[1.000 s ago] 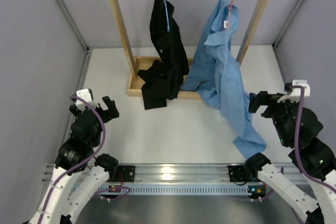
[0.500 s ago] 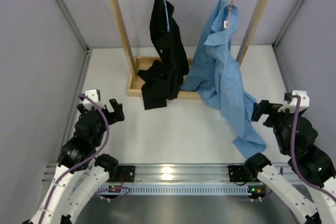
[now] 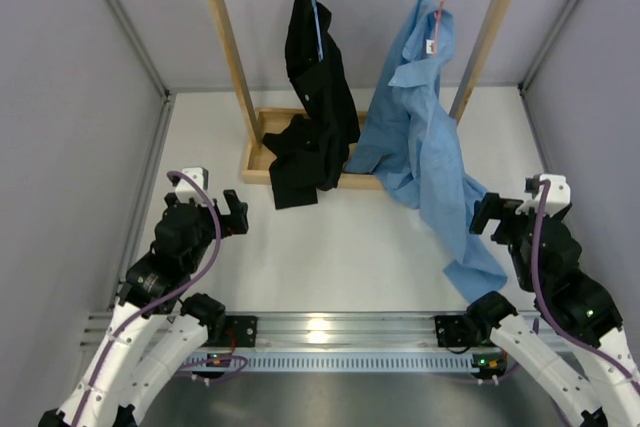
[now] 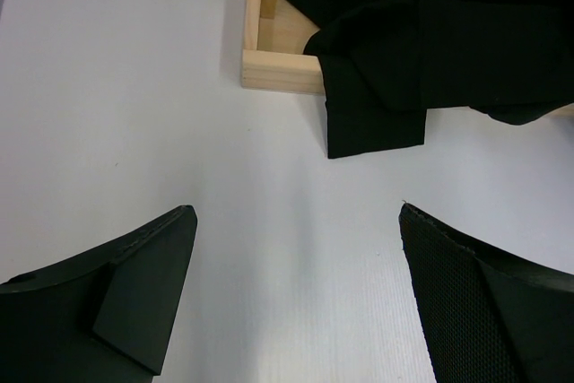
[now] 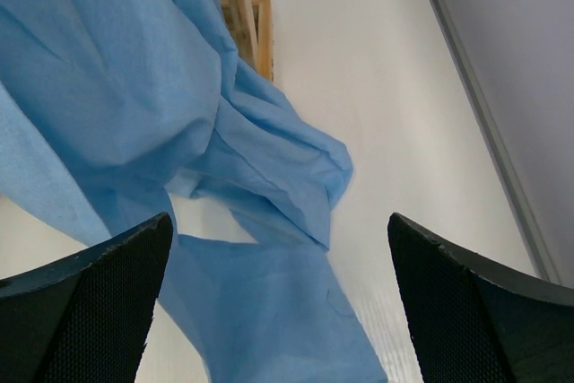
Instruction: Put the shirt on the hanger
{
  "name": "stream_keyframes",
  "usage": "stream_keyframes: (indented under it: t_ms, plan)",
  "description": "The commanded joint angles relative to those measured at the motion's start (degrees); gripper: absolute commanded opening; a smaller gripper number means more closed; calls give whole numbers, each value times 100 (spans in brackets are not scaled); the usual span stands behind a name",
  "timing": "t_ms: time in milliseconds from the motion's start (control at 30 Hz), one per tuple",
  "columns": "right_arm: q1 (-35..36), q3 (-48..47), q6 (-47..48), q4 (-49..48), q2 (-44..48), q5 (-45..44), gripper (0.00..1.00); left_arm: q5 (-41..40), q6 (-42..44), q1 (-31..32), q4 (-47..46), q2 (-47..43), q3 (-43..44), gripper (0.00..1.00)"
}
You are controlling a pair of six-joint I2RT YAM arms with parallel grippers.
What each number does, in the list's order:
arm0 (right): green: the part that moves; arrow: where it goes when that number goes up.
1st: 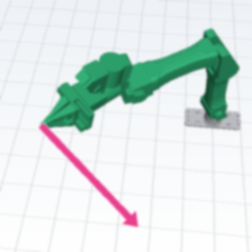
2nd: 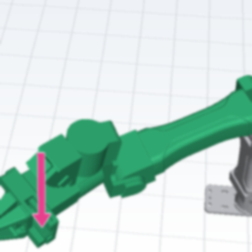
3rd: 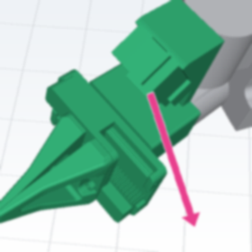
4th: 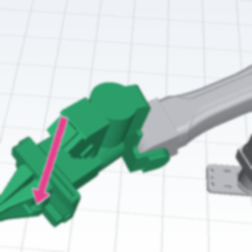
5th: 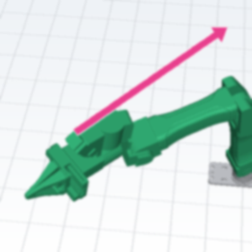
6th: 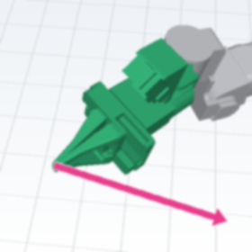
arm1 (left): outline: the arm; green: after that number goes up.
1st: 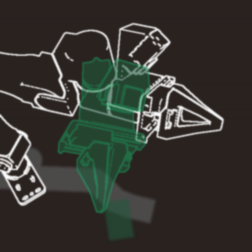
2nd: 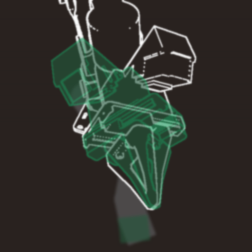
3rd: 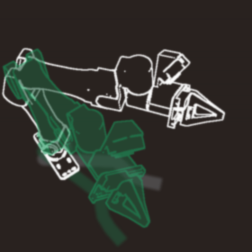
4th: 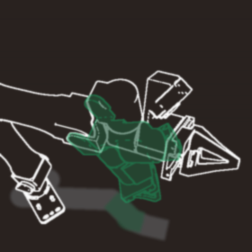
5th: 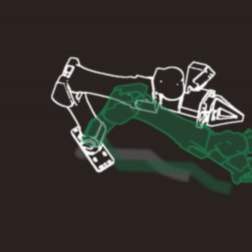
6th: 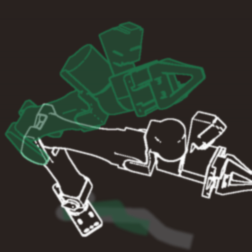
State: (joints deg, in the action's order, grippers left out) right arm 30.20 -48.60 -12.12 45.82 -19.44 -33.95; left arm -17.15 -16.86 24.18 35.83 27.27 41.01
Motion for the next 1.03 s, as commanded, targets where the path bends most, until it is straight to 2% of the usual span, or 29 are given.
stream_keyframes:
  t_ms: [0,1000]
  plan:
    - [-31,70,-124,-249,98,-182,100,97,-89,-37,-402,42,-41,98]
    - [-31,228,-168,-320,222,-261,99,27,-98,-37,-393,7,-50,98]
